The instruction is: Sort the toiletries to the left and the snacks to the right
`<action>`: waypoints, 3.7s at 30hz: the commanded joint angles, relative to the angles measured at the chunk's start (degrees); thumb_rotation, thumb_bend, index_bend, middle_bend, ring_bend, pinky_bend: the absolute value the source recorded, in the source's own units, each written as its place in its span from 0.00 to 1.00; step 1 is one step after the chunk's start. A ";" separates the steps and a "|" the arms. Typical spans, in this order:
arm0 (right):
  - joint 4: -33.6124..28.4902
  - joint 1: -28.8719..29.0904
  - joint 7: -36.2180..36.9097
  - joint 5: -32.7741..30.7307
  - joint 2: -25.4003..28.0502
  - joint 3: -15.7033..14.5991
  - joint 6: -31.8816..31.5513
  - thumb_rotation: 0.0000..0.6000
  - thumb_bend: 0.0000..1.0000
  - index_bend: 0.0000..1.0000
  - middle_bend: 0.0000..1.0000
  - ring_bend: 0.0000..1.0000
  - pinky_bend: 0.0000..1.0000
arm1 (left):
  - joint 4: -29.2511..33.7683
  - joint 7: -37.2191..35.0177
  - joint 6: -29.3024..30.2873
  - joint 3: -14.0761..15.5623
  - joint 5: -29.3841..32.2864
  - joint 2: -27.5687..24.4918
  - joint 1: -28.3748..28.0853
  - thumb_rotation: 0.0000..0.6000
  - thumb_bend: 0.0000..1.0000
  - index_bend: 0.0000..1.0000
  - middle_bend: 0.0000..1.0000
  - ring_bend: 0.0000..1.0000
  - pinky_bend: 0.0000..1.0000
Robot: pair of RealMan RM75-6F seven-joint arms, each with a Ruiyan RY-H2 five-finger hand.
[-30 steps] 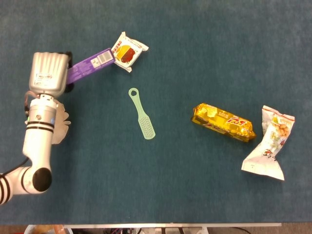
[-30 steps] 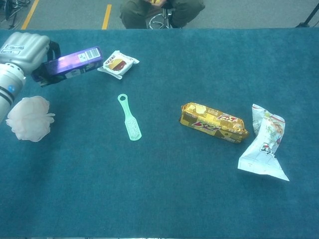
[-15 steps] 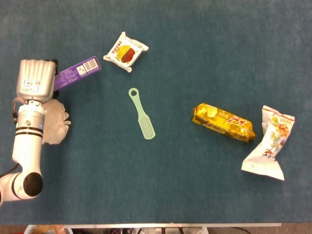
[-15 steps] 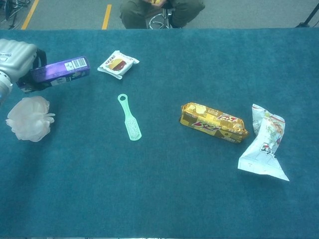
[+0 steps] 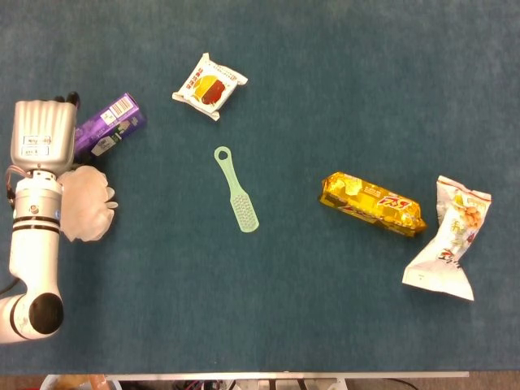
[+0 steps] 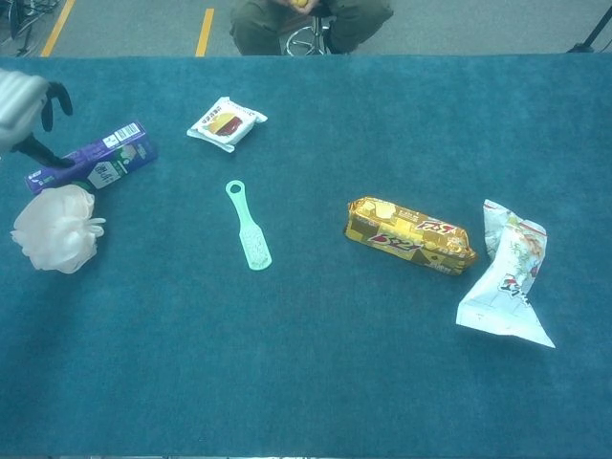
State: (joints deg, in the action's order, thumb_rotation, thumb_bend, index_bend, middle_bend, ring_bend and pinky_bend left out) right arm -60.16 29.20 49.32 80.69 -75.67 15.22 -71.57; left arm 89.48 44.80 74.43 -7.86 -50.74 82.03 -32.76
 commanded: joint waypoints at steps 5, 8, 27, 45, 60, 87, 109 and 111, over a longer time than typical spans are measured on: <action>-0.57 0.65 1.18 0.01 0.69 1.99 -2.22 1.00 0.00 0.41 0.43 0.36 0.52 | 3.24 -2.91 1.82 -2.94 -6.55 0.21 -2.06 0.96 0.11 0.34 0.44 0.49 0.75; -2.54 1.03 1.00 0.35 2.33 3.62 -4.41 1.00 0.00 0.42 0.43 0.36 0.52 | 4.66 -4.63 1.43 -3.57 -10.68 1.31 -3.70 0.99 0.11 0.36 0.43 0.46 0.74; -13.65 1.58 -6.45 -1.44 10.32 6.91 -4.89 1.00 0.00 0.43 0.44 0.36 0.52 | 7.04 -14.22 -8.51 0.87 -13.94 9.58 -6.00 1.00 0.11 0.49 0.42 0.42 0.54; -11.81 0.20 -4.89 -1.43 9.14 5.29 -5.07 1.00 0.00 0.43 0.44 0.36 0.52 | -5.44 -14.44 -9.38 1.32 -20.06 21.76 -8.47 1.00 0.11 0.49 0.42 0.42 0.52; -8.40 -0.08 -2.95 -1.48 7.03 3.99 -3.70 1.00 0.00 0.43 0.44 0.36 0.52 | -15.92 -19.22 -12.69 0.12 -19.06 28.22 -8.73 1.00 0.11 0.49 0.42 0.42 0.52; -6.39 0.05 -2.02 -1.12 5.55 3.07 -2.54 1.00 0.00 0.43 0.44 0.36 0.52 | -27.74 -22.43 -13.12 1.25 -19.02 29.16 -4.19 1.00 0.11 0.49 0.42 0.42 0.51; -4.90 0.39 -0.93 -0.66 4.13 2.56 -2.15 1.00 0.00 0.43 0.44 0.36 0.52 | -14.61 -12.87 -4.21 2.03 -19.38 15.90 2.96 1.00 0.11 0.49 0.43 0.42 0.51; -4.83 0.39 -0.90 -0.64 4.04 2.51 -2.11 1.00 0.00 0.43 0.44 0.36 0.52 | -12.99 -12.55 -3.65 1.95 -21.13 15.95 2.34 1.00 0.11 0.49 0.43 0.42 0.51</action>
State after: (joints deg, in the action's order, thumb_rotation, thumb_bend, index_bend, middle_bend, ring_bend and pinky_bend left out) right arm -64.99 29.59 48.43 80.05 -71.63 17.73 -73.68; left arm 75.06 31.94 70.08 -5.70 -70.41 98.14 -29.85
